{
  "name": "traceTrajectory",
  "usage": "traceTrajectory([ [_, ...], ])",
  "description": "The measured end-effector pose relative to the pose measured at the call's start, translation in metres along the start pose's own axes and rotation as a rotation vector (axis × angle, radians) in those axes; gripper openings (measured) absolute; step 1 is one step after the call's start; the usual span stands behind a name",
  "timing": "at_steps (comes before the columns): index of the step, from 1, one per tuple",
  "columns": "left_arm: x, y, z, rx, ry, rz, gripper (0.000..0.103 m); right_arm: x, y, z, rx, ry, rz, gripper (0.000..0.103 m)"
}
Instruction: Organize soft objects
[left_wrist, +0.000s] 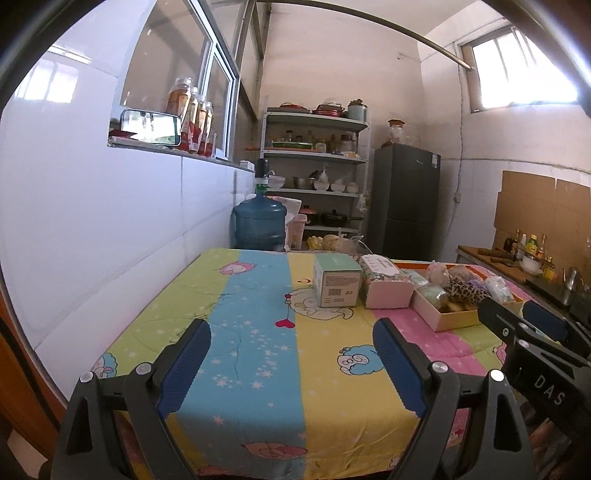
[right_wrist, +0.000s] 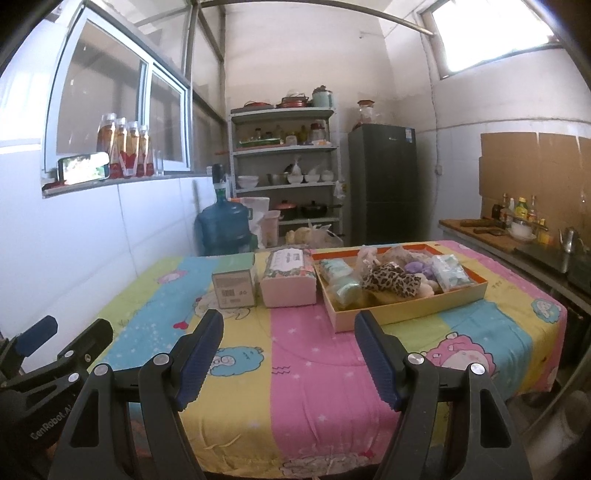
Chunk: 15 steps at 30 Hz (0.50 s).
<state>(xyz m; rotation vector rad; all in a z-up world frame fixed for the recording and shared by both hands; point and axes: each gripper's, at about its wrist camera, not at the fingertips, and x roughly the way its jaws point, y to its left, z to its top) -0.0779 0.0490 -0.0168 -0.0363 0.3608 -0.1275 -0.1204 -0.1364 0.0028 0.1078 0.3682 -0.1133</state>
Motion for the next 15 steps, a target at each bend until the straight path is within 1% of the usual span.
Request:
traceTrajectory([
  [15,-0.0035,-0.0020,0.0011,0.005,-0.002,-0.003,0.090,-0.0037,0.0000,0.0007,-0.007,-0.004,0.005,0.075],
])
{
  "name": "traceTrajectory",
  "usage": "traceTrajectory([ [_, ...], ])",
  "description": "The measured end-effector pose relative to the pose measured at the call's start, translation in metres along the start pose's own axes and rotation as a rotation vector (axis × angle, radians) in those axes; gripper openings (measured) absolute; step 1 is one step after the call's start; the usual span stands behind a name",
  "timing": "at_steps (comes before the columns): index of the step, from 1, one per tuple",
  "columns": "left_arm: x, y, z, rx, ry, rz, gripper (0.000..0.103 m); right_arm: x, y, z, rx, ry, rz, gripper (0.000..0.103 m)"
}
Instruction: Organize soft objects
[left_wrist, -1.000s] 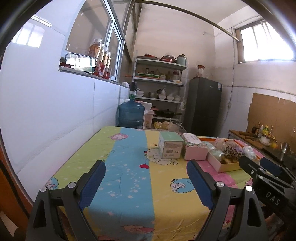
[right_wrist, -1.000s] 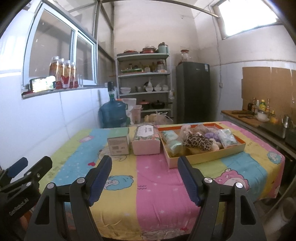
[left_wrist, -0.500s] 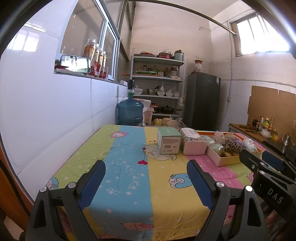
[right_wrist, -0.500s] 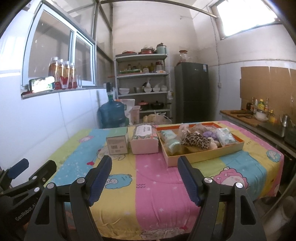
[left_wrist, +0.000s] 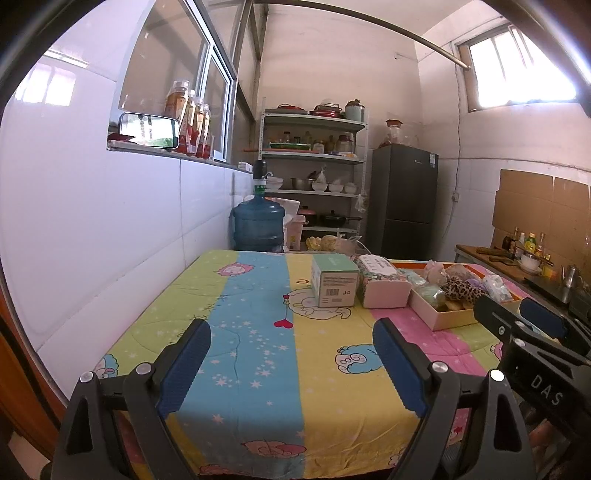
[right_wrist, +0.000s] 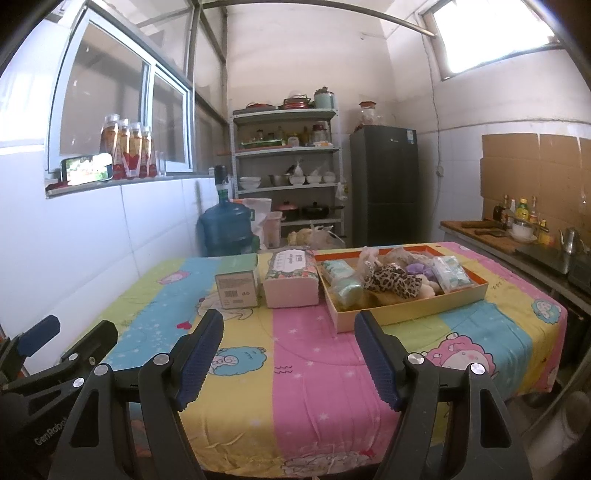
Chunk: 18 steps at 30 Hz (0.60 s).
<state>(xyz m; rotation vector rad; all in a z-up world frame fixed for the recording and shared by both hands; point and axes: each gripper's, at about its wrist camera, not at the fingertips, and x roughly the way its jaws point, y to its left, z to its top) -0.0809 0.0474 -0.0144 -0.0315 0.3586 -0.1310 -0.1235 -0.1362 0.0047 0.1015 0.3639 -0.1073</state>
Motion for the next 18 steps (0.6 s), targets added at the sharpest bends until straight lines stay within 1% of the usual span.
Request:
traceTrajectory([
  [18,0.0002,0.0010,0.0003,0.000,0.001,0.001,0.090,0.0000,0.0032,0.0033,-0.007,-0.007,-0.014,0.075],
])
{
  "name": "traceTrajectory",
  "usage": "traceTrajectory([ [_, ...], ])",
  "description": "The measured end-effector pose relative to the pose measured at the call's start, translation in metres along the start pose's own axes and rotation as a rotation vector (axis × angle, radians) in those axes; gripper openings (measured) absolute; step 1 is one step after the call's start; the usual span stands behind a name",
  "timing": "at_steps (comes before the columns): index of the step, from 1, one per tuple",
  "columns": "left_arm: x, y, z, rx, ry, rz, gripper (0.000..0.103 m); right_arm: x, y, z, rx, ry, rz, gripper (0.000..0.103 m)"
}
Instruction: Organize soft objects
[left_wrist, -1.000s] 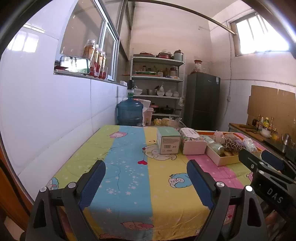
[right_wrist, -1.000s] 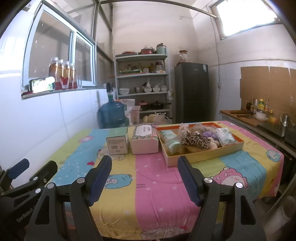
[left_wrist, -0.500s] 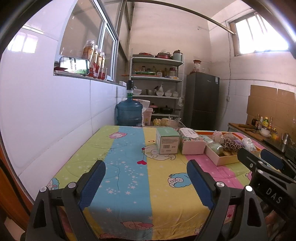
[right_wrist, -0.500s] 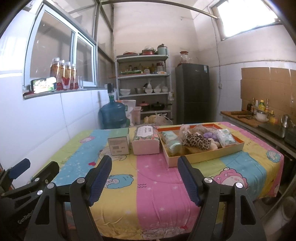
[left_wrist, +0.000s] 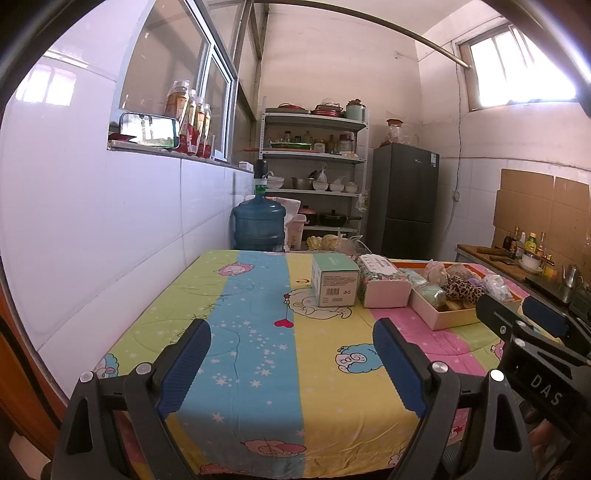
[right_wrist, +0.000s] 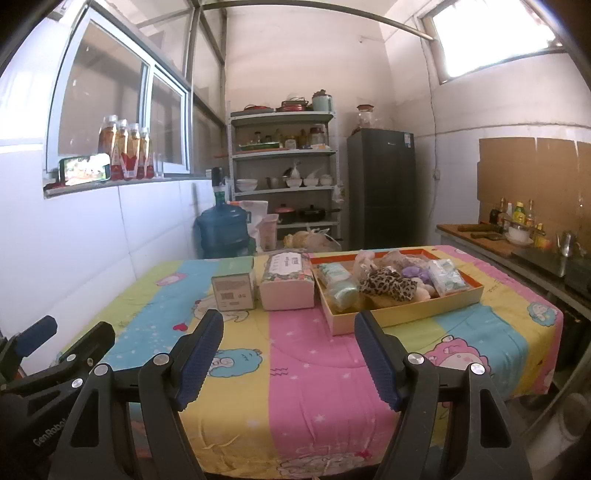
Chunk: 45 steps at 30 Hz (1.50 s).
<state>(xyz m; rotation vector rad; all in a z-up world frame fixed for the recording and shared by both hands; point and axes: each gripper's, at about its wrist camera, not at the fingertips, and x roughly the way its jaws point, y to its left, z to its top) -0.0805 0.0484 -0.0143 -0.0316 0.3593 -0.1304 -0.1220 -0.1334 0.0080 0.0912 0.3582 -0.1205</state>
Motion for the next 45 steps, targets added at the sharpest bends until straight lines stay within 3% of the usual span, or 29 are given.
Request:
traceTrajectory([
  [45,-0.0029,-0.0012,-0.0003,-0.005,-0.002,-0.002,0.090,-0.0046,0.0028,-0.0025,-0.001,-0.009,0.002,0.075],
])
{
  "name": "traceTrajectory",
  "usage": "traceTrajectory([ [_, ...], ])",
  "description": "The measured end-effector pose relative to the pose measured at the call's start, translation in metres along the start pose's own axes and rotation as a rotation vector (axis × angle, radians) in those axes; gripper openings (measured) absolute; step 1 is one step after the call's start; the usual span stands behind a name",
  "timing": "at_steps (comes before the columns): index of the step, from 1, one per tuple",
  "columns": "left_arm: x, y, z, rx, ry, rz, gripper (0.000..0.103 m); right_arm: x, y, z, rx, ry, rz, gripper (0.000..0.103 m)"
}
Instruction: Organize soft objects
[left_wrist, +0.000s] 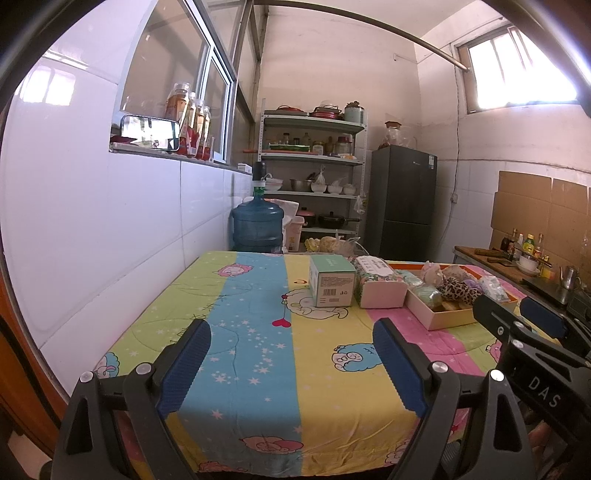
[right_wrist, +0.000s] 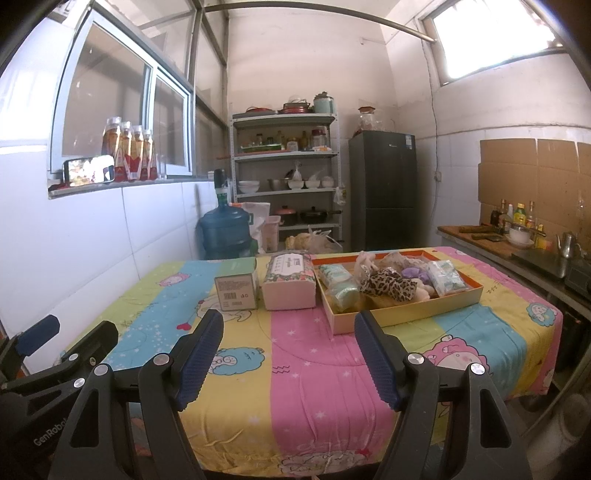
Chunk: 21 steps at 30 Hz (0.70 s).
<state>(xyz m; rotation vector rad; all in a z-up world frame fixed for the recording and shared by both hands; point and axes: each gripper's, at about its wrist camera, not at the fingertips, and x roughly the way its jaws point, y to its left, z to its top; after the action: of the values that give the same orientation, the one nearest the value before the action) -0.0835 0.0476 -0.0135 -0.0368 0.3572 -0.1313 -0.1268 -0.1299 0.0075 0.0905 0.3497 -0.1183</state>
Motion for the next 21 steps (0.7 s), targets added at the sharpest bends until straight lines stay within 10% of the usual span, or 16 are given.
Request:
traceTrajectory([
  [21,-0.0016,-0.0011,0.0001,0.002,0.000,0.000,0.090,-0.0038,0.0031,0.0021,0.000,-0.003,0.004,0.075],
])
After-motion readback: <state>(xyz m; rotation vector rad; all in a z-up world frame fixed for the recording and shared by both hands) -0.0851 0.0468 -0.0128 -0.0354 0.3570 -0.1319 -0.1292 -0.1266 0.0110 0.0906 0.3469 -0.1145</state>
